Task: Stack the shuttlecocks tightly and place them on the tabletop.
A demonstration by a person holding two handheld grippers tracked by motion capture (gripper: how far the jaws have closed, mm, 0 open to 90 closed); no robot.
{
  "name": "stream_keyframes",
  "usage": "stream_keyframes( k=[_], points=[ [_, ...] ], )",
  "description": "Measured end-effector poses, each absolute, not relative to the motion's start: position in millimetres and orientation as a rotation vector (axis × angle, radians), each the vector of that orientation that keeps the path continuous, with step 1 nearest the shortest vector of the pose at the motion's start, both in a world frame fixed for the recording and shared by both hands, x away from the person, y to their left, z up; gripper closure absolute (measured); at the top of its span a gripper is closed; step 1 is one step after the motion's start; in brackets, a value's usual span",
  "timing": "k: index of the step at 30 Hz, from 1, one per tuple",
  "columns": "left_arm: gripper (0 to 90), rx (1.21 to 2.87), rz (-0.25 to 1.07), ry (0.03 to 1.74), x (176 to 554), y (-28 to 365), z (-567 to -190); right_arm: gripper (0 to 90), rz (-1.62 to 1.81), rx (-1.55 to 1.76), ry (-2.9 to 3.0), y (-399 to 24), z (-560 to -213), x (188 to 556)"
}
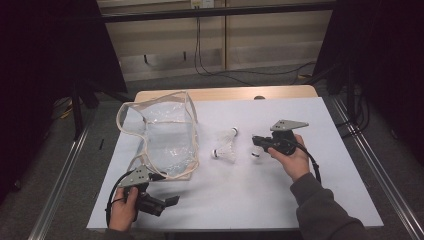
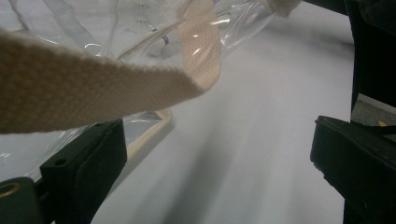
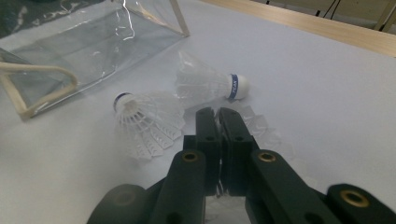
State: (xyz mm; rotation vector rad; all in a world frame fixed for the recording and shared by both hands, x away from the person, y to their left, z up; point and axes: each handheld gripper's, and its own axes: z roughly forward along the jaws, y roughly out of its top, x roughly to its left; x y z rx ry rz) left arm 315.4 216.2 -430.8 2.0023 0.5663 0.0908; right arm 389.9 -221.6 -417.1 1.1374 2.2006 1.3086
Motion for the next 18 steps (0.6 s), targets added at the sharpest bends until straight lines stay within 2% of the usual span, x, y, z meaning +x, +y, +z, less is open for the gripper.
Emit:
stream_keyframes(
  k=[7,13,18],
  points=[
    [3.9,2.002,0.092,0.567,315.6,216.6,-430.9,84.2,1.289,1.15,2.221,-220.3,-423.6,390.4],
    [3.9,2.003,0.094,0.57,315.4,216.2,-431.2,73.4,1.272,1.166,2.222,-233.6,-420.7,383.8],
    [3.7,1.995,0.092,0.573,315.1,215.5,-431.6,68.0,1.25,1.181,2.211,-243.7,-422.8,375.6]
  ],
)
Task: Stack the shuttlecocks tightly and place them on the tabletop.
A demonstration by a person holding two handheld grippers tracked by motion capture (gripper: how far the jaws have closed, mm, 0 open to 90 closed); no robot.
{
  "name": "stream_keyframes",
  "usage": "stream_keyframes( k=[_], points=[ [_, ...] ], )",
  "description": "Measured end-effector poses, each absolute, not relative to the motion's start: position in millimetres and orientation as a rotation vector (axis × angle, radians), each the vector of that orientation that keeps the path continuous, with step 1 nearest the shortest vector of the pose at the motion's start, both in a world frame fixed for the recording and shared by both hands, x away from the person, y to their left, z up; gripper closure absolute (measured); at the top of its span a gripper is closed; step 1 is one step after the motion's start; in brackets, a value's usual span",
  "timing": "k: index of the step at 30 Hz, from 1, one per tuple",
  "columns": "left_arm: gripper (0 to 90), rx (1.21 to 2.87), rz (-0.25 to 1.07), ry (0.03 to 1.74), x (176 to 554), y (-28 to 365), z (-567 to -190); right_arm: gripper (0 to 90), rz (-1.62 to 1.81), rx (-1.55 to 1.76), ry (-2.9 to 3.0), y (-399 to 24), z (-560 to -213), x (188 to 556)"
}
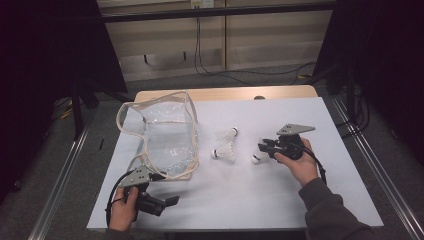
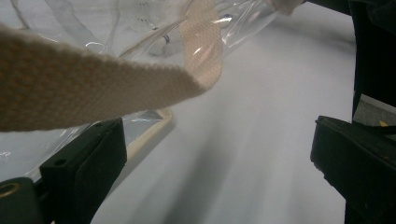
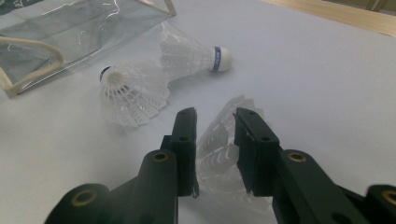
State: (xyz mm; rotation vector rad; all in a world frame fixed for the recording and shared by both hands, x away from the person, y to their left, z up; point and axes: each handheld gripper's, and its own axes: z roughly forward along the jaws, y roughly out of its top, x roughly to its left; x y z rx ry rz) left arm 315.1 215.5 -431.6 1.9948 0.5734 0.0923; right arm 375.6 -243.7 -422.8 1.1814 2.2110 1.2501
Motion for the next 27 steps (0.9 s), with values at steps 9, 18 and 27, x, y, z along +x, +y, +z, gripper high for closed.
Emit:
stream_keyframes(
  k=[9,18,27],
  points=[
    [3.8,1.995,0.094,0.572,315.0,215.6,-431.5,61.5,1.231,1.207,2.204,-259.2,-428.5,363.2],
    [3.7,1.995,0.096,0.572,315.1,215.3,-431.2,56.5,1.211,1.208,2.204,-264.9,-434.7,355.9],
    [3.8,1.994,0.097,0.57,315.1,215.4,-431.3,54.5,1.204,1.195,2.231,-265.2,-436.4,355.5]
  ],
)
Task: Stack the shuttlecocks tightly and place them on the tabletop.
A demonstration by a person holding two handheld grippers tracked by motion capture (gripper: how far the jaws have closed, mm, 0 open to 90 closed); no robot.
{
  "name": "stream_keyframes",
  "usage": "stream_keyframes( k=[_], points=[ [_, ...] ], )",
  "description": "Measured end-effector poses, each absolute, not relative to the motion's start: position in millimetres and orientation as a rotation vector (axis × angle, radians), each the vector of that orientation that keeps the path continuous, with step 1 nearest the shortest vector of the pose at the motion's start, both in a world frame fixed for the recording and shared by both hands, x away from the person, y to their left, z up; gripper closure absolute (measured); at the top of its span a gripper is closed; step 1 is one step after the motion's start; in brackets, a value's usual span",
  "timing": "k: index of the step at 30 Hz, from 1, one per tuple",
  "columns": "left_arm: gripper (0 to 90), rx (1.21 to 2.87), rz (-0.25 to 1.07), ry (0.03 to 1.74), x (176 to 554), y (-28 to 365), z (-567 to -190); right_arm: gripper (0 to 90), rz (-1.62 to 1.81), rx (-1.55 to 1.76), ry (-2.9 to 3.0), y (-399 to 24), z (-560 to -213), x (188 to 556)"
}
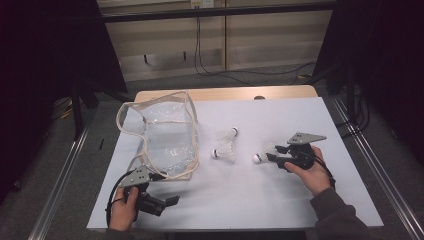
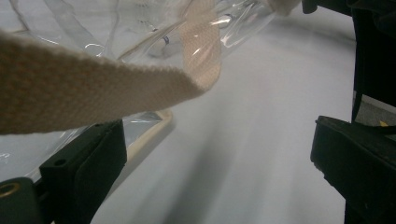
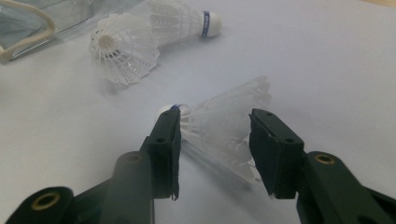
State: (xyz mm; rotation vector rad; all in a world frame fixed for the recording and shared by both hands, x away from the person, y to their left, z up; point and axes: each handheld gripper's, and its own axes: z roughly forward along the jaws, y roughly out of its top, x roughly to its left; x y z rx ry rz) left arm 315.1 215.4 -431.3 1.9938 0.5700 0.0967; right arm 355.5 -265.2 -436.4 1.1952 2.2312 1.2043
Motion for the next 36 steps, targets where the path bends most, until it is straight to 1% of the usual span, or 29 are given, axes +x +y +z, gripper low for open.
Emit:
stream_keyframes(
  k=[4,5,6,8,10,22,29,36],
  points=[
    [3.7,1.992,0.095,0.572,315.0,215.2,-431.1,54.8,1.196,1.183,2.242,-263.3,-436.8,355.2],
    [3.7,1.996,0.091,0.57,315.2,215.6,-430.8,56.1,1.194,1.182,2.245,-263.2,-436.7,355.0],
    [3.7,1.993,0.093,0.571,315.0,215.4,-431.0,57.6,1.191,1.181,2.247,-263.3,-436.9,354.9],
    [3.6,1.99,0.095,0.569,314.7,214.9,-431.1,64.6,1.2,1.186,2.259,-264.1,-437.7,355.0],
    [3.7,1.99,0.095,0.567,314.6,215.0,-430.7,68.8,1.209,1.198,2.274,-264.3,-439.3,355.4],
    [3.7,1.993,0.096,0.567,314.7,215.4,-430.7,84.6,1.239,1.165,2.344,-265.7,-444.4,351.7],
    [3.7,1.991,0.095,0.568,314.6,215.3,-430.7,89.9,1.251,1.147,2.365,-265.0,-443.5,350.7],
    [3.7,1.992,0.096,0.567,314.7,215.4,-430.7,90.0,1.255,1.131,2.369,-264.6,-442.4,351.2]
  ],
)
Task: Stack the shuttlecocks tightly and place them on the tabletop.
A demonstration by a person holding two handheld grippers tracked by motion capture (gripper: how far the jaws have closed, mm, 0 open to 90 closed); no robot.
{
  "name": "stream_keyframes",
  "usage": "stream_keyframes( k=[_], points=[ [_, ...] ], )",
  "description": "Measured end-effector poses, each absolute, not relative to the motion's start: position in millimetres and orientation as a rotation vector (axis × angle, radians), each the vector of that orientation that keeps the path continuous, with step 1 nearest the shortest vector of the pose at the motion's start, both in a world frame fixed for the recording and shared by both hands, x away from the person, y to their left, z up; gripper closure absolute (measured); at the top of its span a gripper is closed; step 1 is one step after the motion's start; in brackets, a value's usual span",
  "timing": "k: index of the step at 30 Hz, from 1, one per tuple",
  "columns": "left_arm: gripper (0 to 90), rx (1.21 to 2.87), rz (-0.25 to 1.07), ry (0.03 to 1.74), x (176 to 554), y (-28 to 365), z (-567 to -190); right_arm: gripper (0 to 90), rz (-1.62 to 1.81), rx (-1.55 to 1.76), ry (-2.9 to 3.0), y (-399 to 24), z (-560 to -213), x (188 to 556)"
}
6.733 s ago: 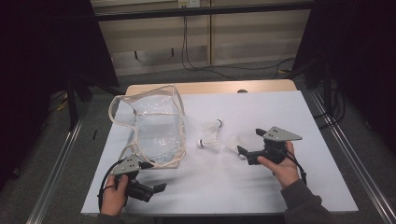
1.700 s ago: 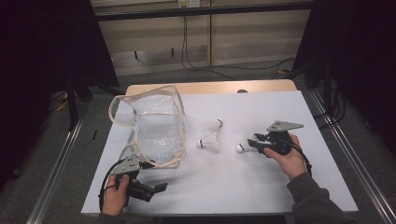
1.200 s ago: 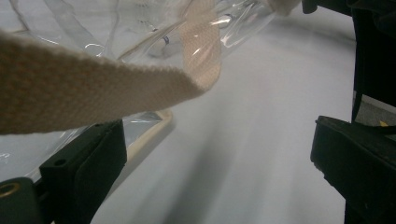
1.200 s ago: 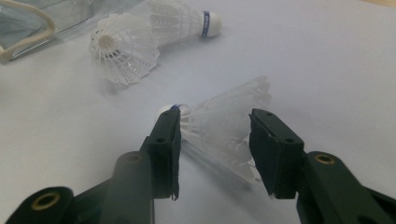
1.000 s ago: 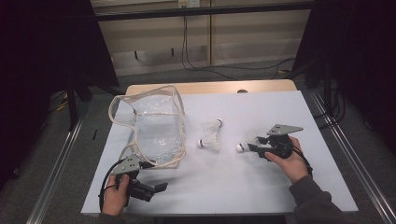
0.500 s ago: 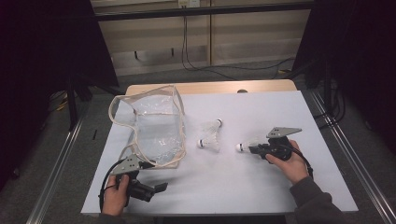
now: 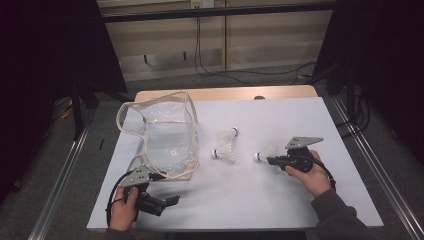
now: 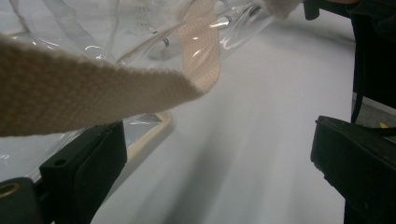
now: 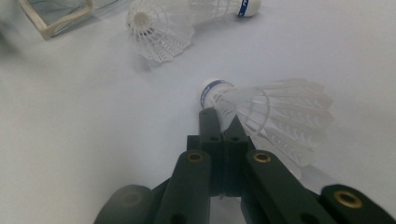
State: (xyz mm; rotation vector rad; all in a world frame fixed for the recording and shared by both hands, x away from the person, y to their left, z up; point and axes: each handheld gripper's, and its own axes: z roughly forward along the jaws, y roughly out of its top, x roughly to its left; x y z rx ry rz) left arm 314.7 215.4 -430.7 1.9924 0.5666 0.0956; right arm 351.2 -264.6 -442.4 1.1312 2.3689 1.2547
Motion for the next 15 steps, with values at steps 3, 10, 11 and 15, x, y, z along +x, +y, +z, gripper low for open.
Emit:
stream_keyframes(
  k=[3,10,11,15],
  points=[
    [3.7,1.992,0.095,0.567,314.8,215.5,-430.6,90.0,1.276,1.126,2.364,-263.2,-440.9,351.7],
    [3.7,1.992,0.095,0.567,314.7,215.4,-430.6,90.0,1.306,1.094,2.362,-256.2,-435.7,353.2],
    [3.7,1.994,0.095,0.565,314.8,215.6,-430.6,90.0,1.307,1.091,2.364,-255.0,-435.5,353.5],
    [3.7,1.992,0.095,0.566,314.8,215.5,-430.7,90.0,1.32,1.087,2.367,-251.3,-434.3,355.3]
  ],
)
